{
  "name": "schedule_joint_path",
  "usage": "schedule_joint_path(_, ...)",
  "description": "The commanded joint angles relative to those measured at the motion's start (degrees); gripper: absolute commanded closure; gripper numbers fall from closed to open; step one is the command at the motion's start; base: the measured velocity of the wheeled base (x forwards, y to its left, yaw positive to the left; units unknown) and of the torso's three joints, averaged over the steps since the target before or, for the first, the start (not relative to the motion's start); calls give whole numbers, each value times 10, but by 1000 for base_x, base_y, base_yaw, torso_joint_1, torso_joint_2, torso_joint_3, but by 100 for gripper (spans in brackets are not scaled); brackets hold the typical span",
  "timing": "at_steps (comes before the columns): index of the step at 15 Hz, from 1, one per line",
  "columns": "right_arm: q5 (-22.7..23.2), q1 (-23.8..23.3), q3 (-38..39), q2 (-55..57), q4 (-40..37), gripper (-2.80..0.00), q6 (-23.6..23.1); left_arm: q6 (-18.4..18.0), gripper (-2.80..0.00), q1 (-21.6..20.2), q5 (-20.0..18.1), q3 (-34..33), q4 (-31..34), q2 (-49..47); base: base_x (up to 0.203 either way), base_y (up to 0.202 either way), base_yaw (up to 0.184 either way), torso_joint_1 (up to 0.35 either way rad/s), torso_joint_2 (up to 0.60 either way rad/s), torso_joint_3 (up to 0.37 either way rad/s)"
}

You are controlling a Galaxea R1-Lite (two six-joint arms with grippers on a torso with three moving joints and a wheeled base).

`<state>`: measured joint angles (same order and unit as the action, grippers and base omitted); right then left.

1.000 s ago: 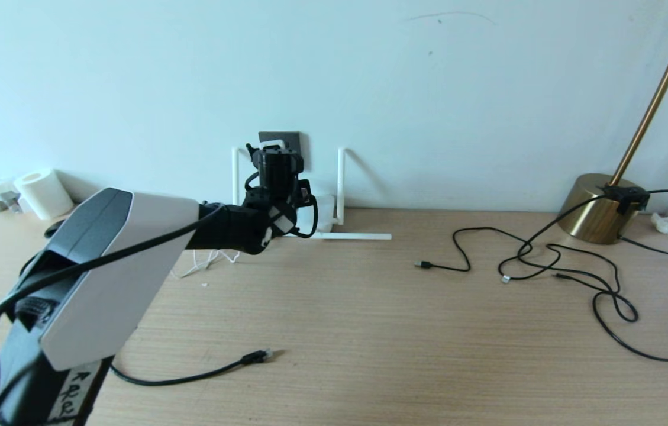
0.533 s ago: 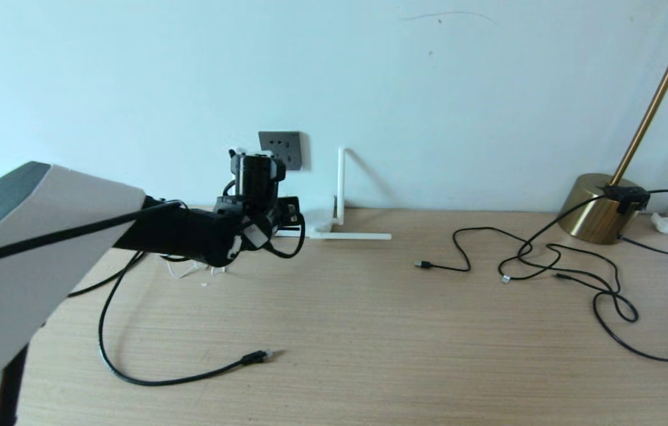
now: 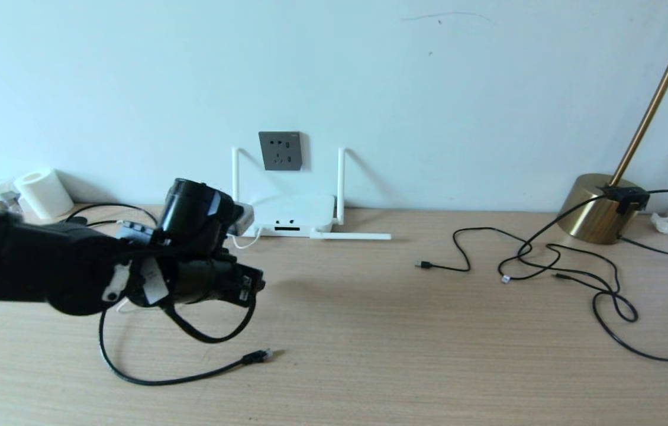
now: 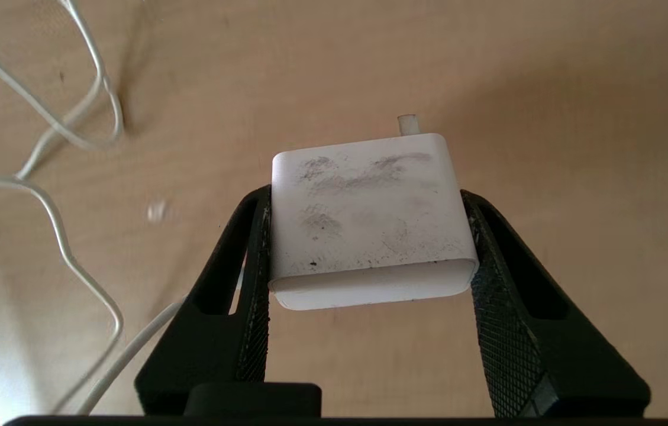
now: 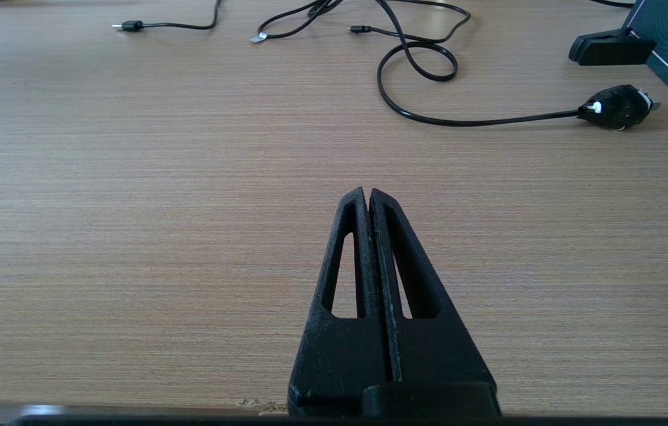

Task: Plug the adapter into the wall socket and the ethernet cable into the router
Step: Pick up plug

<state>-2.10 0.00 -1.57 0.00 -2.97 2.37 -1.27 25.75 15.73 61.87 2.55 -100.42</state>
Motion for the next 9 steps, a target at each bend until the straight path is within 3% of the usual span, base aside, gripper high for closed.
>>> schedule_joint_path(1,0,0,0,0,0,0,0,-3,0,-1,-25,53,145,25,0,0,0,0,0,0)
schedule_joint_path(9,0,0,0,0,0,0,0,-8,0,-17,-136,319,451,-123,0,0,0,0,0,0)
